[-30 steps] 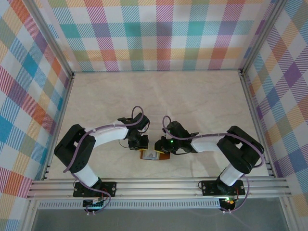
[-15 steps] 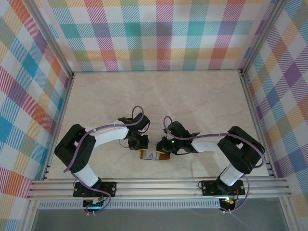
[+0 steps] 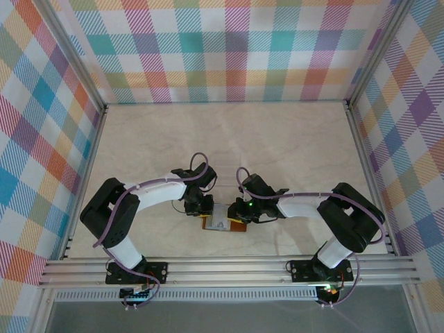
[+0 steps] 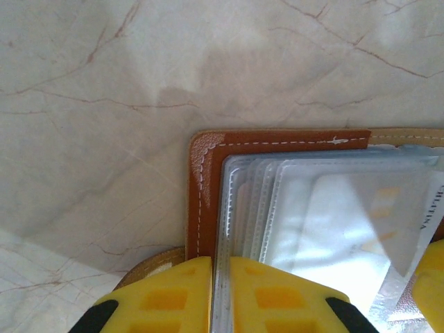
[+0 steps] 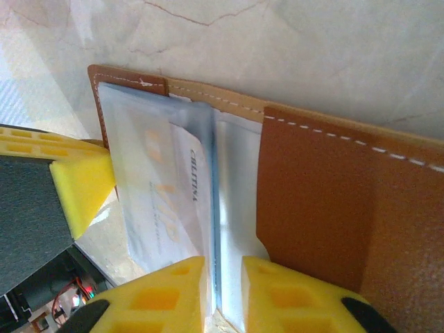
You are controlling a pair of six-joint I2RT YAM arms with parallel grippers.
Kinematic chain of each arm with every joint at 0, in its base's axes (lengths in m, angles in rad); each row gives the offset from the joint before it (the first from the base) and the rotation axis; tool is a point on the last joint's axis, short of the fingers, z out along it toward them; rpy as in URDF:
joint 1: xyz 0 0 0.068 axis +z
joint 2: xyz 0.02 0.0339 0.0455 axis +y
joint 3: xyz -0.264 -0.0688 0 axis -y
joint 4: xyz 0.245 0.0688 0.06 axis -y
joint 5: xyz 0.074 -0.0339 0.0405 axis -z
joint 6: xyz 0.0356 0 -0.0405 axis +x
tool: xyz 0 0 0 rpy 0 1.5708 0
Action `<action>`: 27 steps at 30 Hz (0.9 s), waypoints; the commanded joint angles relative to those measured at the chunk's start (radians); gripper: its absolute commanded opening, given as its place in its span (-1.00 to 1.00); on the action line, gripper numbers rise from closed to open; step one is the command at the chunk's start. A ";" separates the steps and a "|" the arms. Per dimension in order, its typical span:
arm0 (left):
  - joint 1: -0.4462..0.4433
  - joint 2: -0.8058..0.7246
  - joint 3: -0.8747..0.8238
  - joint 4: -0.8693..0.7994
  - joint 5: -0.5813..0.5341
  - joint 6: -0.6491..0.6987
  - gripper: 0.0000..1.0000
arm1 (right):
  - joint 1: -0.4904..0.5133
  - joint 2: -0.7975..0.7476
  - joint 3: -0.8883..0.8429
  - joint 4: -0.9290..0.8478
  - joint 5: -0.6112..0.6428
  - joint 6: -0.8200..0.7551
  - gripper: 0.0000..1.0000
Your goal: Take the credit cards out of the card holder
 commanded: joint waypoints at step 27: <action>-0.056 0.097 0.049 -0.074 -0.028 0.006 -0.65 | -0.013 0.050 -0.023 0.209 -0.089 0.054 -0.60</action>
